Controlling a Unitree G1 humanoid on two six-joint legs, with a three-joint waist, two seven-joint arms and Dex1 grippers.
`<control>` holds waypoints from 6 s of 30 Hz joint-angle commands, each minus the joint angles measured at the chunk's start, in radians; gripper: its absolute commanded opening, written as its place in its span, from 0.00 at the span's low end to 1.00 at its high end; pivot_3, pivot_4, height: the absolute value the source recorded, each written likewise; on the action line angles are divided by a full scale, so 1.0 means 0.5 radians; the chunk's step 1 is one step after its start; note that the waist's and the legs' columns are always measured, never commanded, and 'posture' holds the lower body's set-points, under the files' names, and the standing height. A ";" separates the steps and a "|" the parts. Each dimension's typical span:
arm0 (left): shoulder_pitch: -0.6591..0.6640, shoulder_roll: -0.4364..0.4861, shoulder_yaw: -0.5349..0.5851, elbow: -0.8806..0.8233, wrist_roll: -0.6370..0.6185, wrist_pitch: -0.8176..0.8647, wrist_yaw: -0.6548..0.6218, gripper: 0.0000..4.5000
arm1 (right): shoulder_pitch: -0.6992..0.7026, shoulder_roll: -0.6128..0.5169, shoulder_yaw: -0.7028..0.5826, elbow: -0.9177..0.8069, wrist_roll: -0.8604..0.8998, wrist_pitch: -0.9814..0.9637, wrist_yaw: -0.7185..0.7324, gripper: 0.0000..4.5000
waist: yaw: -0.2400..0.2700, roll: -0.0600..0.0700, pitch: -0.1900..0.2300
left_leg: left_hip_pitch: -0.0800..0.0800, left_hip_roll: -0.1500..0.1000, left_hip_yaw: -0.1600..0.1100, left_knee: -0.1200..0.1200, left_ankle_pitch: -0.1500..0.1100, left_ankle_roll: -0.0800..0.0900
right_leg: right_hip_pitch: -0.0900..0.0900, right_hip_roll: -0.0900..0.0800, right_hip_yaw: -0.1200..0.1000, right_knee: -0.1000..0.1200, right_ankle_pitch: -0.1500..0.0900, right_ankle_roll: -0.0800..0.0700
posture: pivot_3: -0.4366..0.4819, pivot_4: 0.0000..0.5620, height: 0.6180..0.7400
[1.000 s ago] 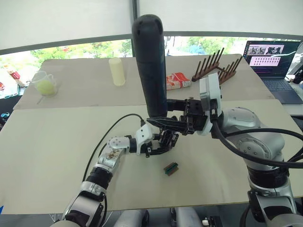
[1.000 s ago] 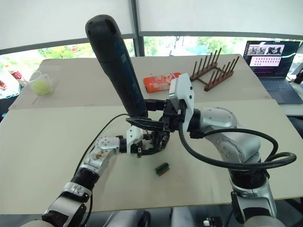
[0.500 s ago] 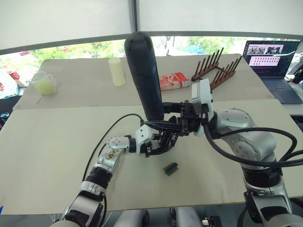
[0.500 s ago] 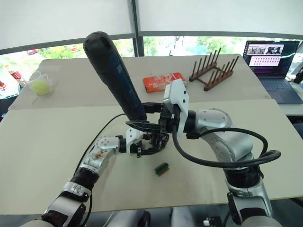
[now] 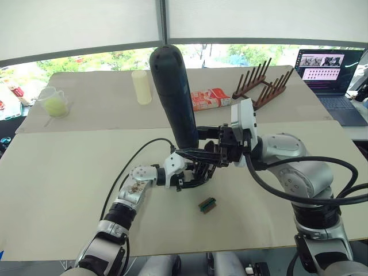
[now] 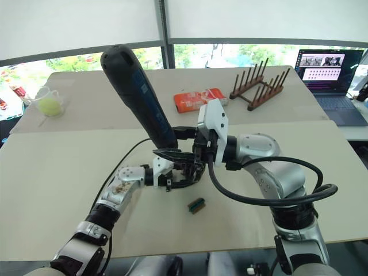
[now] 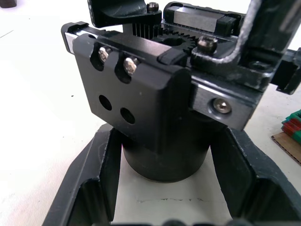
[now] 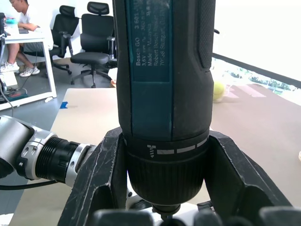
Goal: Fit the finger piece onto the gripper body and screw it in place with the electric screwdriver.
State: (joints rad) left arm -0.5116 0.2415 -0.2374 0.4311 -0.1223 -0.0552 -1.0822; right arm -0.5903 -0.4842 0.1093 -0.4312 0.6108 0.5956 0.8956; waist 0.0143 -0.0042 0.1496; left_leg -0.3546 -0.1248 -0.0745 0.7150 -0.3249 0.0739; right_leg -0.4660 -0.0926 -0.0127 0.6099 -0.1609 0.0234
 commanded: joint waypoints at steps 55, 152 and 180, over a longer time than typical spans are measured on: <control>-0.028 0.005 -0.003 -0.031 -0.006 0.033 0.005 0.50 | 0.011 0.049 -0.001 -0.030 0.005 -0.086 0.022 0.42 | -0.001 0.000 0.000 | 0.000 0.000 0.000 0.000 0.000 0.000 | 0.000 0.000 0.000 0.000 0.000 0.000 | 0.48 0.27 1.00; 0.236 0.650 0.139 -0.641 -0.275 0.464 -0.428 1.00 | 0.011 -0.756 -0.828 0.187 2.020 0.926 -0.803 0.42 | -0.011 0.002 0.002 | 0.001 0.005 -0.001 -0.010 0.000 0.000 | -0.002 -0.003 0.006 -0.003 -0.001 -0.001 | 0.48 0.27 1.00; 0.548 1.589 0.701 -1.036 -0.755 1.142 -0.689 1.00 | 1.158 -1.743 -0.701 1.281 -0.053 -0.493 1.166 0.99 | 0.004 0.011 0.008 | 0.003 0.005 0.003 -0.010 -0.006 0.008 | 0.010 0.005 -0.003 -0.030 0.005 0.010 | 0.48 0.27 1.00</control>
State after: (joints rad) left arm -0.2256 1.0077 0.0543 -0.0887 -0.4691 0.5020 -1.4068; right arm -0.0399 -1.3360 -0.1517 0.1826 0.6289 0.4820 1.4079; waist 0.0163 0.0011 0.1535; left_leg -0.3532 -0.1223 -0.0732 0.7100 -0.3279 0.0779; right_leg -0.4607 -0.0902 -0.0142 0.5952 -0.1583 0.0283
